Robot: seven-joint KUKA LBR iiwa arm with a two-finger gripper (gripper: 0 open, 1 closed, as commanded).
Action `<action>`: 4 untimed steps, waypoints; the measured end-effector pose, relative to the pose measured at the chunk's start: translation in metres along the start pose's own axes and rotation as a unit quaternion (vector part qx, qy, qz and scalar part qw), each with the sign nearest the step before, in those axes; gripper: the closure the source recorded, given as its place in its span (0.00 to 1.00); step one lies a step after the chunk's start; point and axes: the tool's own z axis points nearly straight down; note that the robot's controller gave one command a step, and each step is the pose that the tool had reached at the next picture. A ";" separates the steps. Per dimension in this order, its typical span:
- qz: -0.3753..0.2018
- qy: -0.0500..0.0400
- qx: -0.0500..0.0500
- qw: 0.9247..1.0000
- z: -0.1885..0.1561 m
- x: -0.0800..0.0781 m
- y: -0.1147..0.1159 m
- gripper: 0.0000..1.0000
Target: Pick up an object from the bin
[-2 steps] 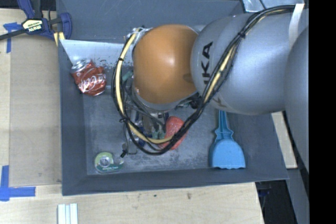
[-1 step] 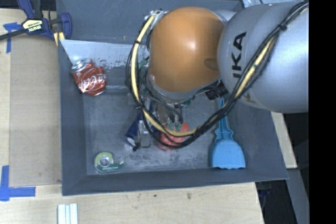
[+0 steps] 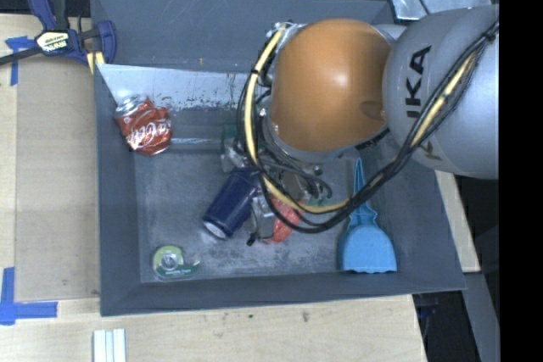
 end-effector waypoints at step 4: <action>0.057 0.003 0.000 0.998 0.088 -0.013 -0.036 0.00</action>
Offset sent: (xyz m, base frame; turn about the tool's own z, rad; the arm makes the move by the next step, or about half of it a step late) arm 0.0000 0.0000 0.0000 0.0000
